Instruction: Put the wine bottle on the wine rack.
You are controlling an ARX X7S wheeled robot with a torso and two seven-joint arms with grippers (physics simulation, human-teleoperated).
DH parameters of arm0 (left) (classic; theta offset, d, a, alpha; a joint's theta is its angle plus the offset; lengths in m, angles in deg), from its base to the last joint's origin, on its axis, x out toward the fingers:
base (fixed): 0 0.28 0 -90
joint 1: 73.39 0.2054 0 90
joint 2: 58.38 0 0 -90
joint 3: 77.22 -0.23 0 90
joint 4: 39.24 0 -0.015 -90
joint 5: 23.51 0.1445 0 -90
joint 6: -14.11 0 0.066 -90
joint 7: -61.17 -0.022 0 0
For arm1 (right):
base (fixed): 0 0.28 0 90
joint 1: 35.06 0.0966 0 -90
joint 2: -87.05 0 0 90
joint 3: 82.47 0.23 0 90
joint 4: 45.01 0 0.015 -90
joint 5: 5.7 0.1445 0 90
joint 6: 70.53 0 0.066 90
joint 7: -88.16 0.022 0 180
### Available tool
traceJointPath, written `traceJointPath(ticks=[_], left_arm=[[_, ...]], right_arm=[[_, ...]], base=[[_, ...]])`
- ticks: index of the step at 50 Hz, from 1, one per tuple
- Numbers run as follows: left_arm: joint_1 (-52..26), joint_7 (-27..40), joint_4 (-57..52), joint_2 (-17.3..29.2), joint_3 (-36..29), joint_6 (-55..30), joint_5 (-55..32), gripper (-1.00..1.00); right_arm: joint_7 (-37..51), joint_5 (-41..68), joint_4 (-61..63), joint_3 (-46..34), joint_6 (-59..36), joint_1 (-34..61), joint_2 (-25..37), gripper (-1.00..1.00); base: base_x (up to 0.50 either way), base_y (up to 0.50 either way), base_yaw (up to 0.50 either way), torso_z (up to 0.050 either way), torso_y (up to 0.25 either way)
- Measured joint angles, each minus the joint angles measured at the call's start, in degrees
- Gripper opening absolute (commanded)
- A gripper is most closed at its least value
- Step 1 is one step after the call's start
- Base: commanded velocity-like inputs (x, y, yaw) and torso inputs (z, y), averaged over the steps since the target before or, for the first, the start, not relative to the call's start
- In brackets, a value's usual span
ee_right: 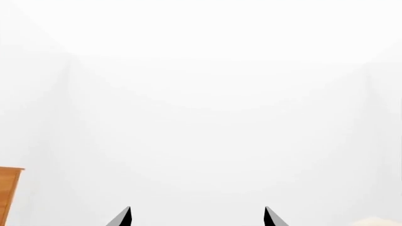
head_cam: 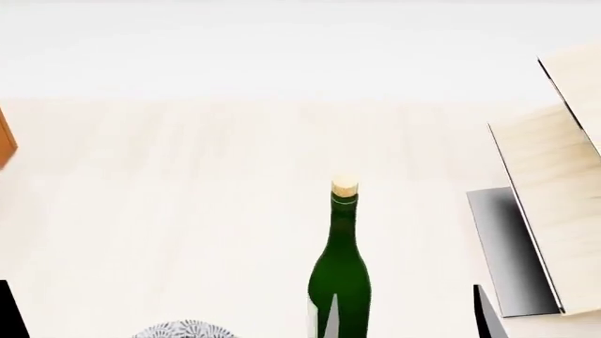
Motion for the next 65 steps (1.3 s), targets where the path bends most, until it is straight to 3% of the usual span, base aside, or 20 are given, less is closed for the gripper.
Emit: traceJointPath(ticks=[65], left_arm=[[-0.6,1.6,0.4,1.3,-1.0,-0.3,-0.4,1.00]], right_arm=[[1.4,-0.1,-0.5,-1.3,-0.1,0.5,1.3,1.00]], base=[[0.00,-0.15,0.00,0.000,0.000]])
